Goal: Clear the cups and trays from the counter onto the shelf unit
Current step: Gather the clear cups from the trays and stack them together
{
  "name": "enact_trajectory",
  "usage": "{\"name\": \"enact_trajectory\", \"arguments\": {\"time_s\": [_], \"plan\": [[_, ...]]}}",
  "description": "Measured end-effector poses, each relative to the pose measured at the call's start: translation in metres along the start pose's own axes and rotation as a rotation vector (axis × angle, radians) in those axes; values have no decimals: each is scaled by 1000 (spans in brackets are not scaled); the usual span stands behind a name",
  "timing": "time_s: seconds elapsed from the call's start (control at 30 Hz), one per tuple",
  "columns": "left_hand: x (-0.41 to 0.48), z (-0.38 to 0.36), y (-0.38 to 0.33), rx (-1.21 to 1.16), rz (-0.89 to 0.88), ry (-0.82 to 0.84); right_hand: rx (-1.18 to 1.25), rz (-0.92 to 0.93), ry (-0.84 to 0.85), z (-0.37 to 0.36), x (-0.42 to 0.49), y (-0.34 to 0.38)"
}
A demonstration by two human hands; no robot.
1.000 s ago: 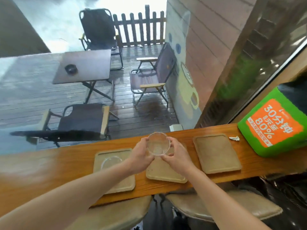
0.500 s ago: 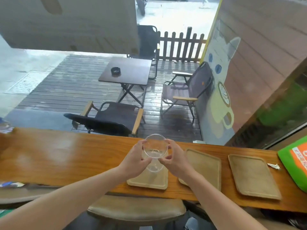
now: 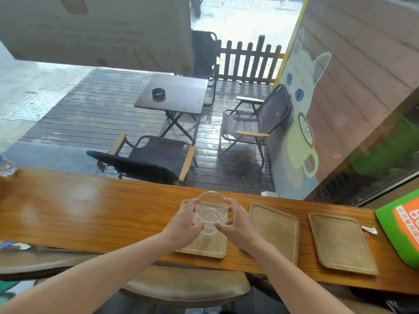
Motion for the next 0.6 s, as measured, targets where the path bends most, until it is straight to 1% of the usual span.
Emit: {"name": "enact_trajectory", "arguments": {"time_s": [0.2,0.37,0.6], "plan": [[10,-12,2,12,36,16,-17,-13,41,5,5,-11],[14,-18,8,44,78,-7,-31,-22,92,0,10,-20],[22,-33,26,21,160,34,-85,-50,133,-16,23,-35]]}}
Point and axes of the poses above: each hand's wrist, its own x-axis towards the middle knuckle, its own z-axis out of the back of the hand, y = z × x, the point moved 6 cm from there along x, towards the middle knuckle, and after that the axes turned 11 degrees about y, right-handed, at the moved point
